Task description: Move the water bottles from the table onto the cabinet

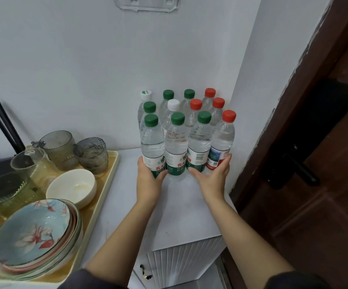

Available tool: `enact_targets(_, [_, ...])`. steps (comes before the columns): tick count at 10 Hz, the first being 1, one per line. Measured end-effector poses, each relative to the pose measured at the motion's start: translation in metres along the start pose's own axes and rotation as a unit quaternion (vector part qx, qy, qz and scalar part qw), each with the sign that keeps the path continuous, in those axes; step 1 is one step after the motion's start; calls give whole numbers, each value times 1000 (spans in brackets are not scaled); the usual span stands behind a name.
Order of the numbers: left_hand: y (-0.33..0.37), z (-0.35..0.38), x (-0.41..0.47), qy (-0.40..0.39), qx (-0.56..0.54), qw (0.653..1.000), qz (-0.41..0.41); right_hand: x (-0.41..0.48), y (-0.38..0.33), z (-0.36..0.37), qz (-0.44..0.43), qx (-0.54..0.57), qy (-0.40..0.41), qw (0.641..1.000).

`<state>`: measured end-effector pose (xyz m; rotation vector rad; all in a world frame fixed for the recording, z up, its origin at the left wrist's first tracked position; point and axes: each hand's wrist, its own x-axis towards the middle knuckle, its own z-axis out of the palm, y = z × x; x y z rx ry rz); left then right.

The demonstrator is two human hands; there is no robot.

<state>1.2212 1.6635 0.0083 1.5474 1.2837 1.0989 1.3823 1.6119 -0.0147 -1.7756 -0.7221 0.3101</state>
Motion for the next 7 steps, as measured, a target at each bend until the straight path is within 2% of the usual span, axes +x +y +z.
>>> enact_targets(3, [7,3,-5,8,15,999,-33,2,-1,8,-7,-23,23,999])
enact_targets(6, [12,3,-26,50,67,992,-93,0,9,-29,-51,-25,-53,997])
enact_targets(7, [22,-3,-36,79,110,988,-72,-6,-6,-51,-113,-15,-62,992])
